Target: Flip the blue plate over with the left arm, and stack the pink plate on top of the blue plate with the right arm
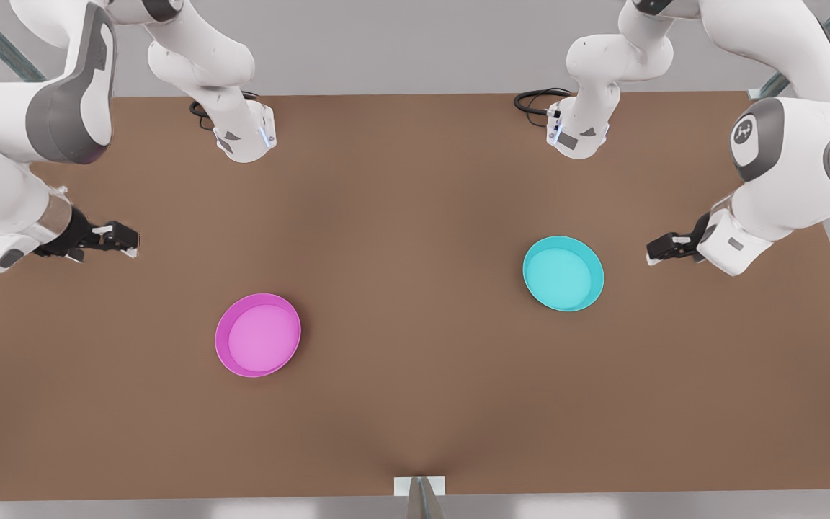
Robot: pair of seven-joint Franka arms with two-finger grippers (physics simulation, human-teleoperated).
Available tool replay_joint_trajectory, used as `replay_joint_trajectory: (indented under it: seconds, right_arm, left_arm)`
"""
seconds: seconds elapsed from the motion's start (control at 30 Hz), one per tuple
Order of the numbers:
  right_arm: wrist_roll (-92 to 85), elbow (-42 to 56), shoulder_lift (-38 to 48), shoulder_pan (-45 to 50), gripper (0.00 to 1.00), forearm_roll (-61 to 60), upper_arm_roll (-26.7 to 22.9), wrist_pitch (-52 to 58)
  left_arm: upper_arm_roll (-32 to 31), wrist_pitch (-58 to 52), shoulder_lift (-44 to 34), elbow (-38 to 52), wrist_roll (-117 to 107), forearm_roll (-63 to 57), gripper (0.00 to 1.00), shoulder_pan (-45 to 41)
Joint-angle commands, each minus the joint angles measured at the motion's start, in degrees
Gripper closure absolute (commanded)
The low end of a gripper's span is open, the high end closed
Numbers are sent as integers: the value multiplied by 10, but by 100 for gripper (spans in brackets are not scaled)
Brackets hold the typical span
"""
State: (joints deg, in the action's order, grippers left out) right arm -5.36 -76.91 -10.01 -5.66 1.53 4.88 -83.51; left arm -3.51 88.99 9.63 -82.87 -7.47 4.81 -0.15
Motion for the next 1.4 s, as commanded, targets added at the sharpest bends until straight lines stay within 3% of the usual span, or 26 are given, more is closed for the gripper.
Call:
replay_joint_trajectory:
  seconds: [0.0, 0.1, 0.2, 0.27, 0.37, 0.43, 0.53, 0.67, 0.77, 1.37]
  right_arm:
    - [0, 0, 0, -2, 0, 0, 0, -4]
    - [-1, 0, -3, -3, 0, 1, 1, -23]
    - [-1, 1, -14, -34, 0, -50, 1, -23]
    - [1, 0, -13, -32, 0, -41, 5, -26]
    - [5, -1, -13, -27, 0, -22, 6, -28]
    - [5, -10, -13, -27, 0, -21, 9, -44]
    - [4, -19, -11, -28, 0, -21, 10, -53]
    - [5, -22, -11, -28, 0, -22, 10, -60]
    - [5, -32, -12, -27, 0, -22, 14, -68]
    - [15, -52, -17, -27, 0, -21, 31, -84]
  left_arm:
    - [0, 0, 1, -2, 0, 1, 0, 1]
    - [-4, 1, 88, -30, -4, 14, 0, 37]
    - [-6, 53, 111, -89, 55, 86, 0, 90]
    - [-11, 190, 97, -199, 141, 89, 0, 103]
    - [-30, 196, 95, -217, 176, 90, 0, 137]
    - [-40, 410, 14, -400, 204, 91, 0, 143]
    - [-43, 506, -3, -490, 204, 94, 0, 140]
    - [-47, 501, 9, -541, 214, 178, 0, 167]
    - [-48, 499, 21, -556, 342, 297, 0, 168]
    - [-61, 501, 72, -556, 432, 297, 1, 158]
